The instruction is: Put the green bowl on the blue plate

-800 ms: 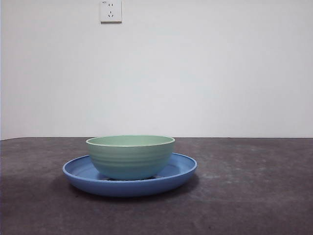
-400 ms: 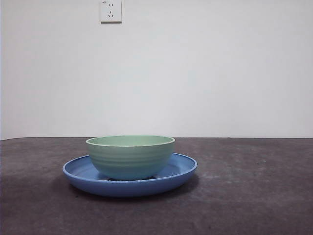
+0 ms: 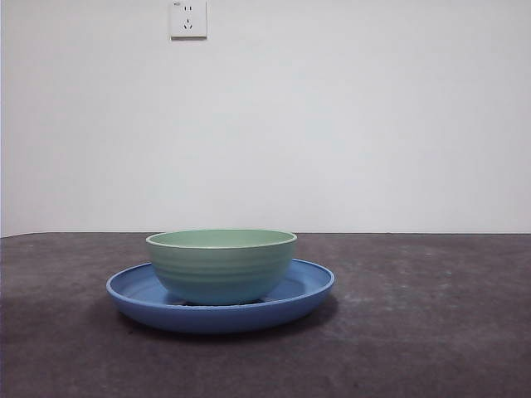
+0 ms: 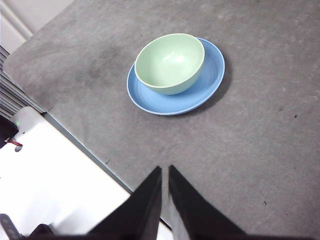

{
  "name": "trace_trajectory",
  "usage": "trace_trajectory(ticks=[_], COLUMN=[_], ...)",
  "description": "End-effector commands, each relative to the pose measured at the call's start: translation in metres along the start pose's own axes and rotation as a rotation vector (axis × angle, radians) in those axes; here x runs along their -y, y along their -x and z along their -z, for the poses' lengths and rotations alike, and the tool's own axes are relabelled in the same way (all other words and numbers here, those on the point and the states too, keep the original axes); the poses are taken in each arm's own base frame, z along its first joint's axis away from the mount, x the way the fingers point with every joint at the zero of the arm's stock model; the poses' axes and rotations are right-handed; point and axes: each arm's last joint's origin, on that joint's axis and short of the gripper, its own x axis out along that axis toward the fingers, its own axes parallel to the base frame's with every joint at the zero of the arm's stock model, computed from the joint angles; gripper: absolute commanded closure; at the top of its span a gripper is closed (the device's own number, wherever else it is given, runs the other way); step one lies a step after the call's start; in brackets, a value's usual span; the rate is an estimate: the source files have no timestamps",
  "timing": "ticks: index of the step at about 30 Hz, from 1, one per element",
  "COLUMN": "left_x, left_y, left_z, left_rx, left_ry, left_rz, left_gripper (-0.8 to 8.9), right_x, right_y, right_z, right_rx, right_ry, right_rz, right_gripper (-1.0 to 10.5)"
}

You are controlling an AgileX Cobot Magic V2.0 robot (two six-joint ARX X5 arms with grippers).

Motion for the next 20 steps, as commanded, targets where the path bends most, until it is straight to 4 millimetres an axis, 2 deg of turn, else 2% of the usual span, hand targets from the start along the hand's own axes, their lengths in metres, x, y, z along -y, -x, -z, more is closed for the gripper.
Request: trace_trajectory(ticks=[1,6,10,20], left_x=[-0.006,-0.026,-0.042,-0.060], left_y=[-0.008,-0.036,-0.056,-0.099], left_z=[0.004,0.022,0.048,0.119], left_rx=[0.013,0.075,0.150,0.240], left_ry=[-0.093,-0.087,-0.056,-0.059], left_rz=[-0.095,-0.281,-0.393,-0.437], left_gripper=[7.87,7.87,7.87,7.87], right_x=[-0.001,-0.001,-0.001,-0.001], right_y=[0.001,0.001,0.001,0.001], right_z=[-0.002,-0.002,-0.002,-0.002], right_rx=[0.011,0.011,0.011,0.011], right_ry=[-0.001,-0.001,-0.001,-0.001], right_rz=[-0.010,-0.009,-0.009,-0.009], right_gripper=[9.3,9.3,9.3,9.3])
